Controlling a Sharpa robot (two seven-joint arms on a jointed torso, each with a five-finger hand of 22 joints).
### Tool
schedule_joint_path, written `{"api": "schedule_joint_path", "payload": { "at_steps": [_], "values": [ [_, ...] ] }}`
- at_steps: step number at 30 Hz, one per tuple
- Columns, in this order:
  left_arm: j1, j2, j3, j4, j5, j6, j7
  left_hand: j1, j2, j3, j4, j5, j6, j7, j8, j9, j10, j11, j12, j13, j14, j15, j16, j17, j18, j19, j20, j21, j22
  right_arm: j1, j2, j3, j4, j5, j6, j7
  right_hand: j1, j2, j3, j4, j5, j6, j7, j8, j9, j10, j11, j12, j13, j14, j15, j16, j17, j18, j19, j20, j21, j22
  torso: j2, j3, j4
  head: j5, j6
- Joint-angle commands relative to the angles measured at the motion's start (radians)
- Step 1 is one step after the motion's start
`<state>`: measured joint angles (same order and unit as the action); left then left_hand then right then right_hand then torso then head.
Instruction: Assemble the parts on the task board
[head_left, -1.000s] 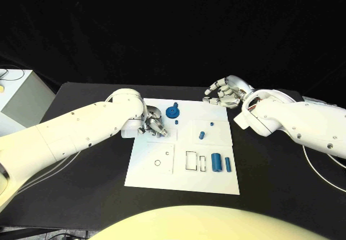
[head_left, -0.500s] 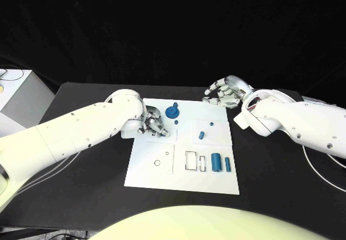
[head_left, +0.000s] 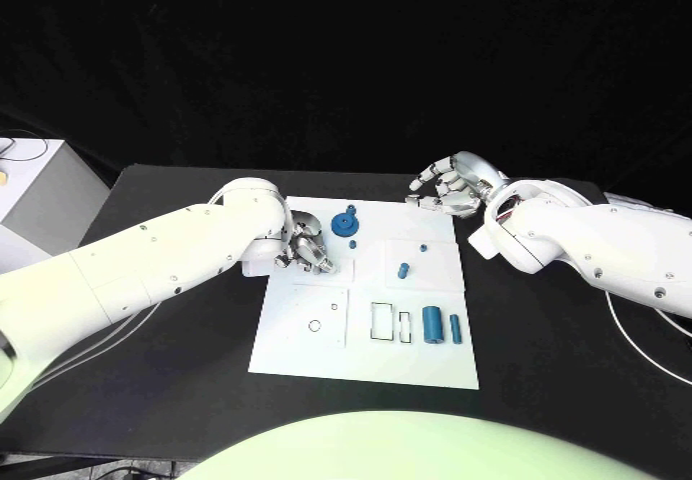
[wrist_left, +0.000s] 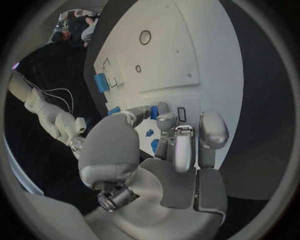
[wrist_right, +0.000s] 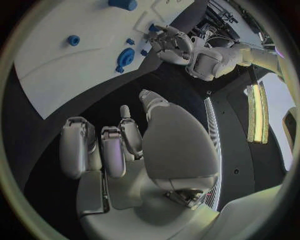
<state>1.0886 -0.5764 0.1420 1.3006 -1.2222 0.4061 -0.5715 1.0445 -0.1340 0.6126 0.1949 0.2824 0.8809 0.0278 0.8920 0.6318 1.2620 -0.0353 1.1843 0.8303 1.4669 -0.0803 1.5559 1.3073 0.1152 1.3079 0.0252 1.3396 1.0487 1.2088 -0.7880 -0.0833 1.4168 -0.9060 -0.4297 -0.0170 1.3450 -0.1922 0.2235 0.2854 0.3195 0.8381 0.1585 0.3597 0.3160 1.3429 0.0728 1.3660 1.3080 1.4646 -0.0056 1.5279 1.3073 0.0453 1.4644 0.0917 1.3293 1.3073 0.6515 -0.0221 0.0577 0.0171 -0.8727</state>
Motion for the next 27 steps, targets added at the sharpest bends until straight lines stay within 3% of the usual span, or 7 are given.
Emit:
{"api": "schedule_joint_path", "payload": {
  "at_steps": [1, 17, 25, 27],
  "values": [
    [-0.004, -0.005, -0.003, -0.007, -0.011, -0.002, -0.022, 0.034, 0.017, 0.023, -0.008, 0.007, -0.008, -0.002, -0.004, -0.002, -0.006, -0.003, -0.007, -0.005, 0.095, -0.006, 0.0, 0.237, -0.015, 0.001, 0.001, -0.004, -0.004, -0.001, 0.0, 0.0, 0.001, -0.002, 0.012, 0.008, -0.009, 0.0, -0.005, 0.0, 0.005, -0.009, -0.001, 0.006, 0.001, 0.001, 0.002, 0.006, 0.056, 0.087, 0.002, -0.001, 0.203, 0.006, 0.034, 0.004, -0.003, 0.128, 0.0, 0.0001, 0.0002, 0.001, 0.0],
    [-0.004, -0.009, -0.003, -0.005, 0.017, -0.01, -0.022, 0.056, 0.031, 0.101, -0.02, 0.008, -0.039, 0.014, -0.02, -0.013, -0.032, 0.009, -0.026, -0.037, 0.091, 0.002, -0.008, 0.224, -0.011, -0.013, 0.007, -0.017, -0.026, -0.003, 0.0, 0.0, 0.0, -0.002, 0.015, 0.007, -0.009, 0.0, -0.005, 0.0, 0.005, -0.009, -0.001, 0.006, 0.001, 0.001, 0.002, 0.006, 0.056, 0.087, 0.002, -0.001, 0.203, 0.006, 0.034, 0.004, -0.003, 0.128, 0.0, 0.0008, -0.0002, 0.001, 0.0],
    [-0.004, -0.009, -0.003, -0.01, 0.026, -0.008, -0.024, 0.008, -0.009, 0.082, 0.008, 0.0, -0.033, 0.018, -0.02, -0.017, -0.034, 0.014, -0.022, -0.037, 0.091, 0.007, -0.008, 0.224, -0.01, -0.014, 0.013, -0.019, -0.027, -0.004, 0.0, 0.0, 0.0, -0.002, 0.016, 0.007, -0.009, 0.0, -0.005, 0.0, 0.005, -0.009, -0.001, 0.006, 0.001, 0.001, 0.002, 0.006, 0.056, 0.087, 0.002, -0.001, 0.203, 0.006, 0.034, 0.004, -0.003, 0.128, -0.001, 0.0015, -0.0001, 0.001, 0.0],
    [-0.004, -0.009, -0.003, -0.011, 0.028, -0.007, -0.024, 0.007, -0.01, 0.081, 0.009, -0.001, -0.032, 0.018, -0.02, -0.017, -0.034, 0.014, -0.022, -0.036, 0.091, 0.007, -0.008, 0.224, -0.01, -0.014, 0.013, -0.019, -0.027, -0.004, 0.0, 0.0, -0.001, -0.002, 0.016, 0.007, -0.009, 0.0, -0.005, 0.0, 0.005, -0.009, -0.001, 0.006, 0.001, 0.001, 0.002, 0.006, 0.056, 0.087, 0.002, -0.001, 0.203, 0.006, 0.034, 0.004, -0.003, 0.128, -0.001, 0.0015, -0.0003, 0.001, 0.0]
  ]
}}
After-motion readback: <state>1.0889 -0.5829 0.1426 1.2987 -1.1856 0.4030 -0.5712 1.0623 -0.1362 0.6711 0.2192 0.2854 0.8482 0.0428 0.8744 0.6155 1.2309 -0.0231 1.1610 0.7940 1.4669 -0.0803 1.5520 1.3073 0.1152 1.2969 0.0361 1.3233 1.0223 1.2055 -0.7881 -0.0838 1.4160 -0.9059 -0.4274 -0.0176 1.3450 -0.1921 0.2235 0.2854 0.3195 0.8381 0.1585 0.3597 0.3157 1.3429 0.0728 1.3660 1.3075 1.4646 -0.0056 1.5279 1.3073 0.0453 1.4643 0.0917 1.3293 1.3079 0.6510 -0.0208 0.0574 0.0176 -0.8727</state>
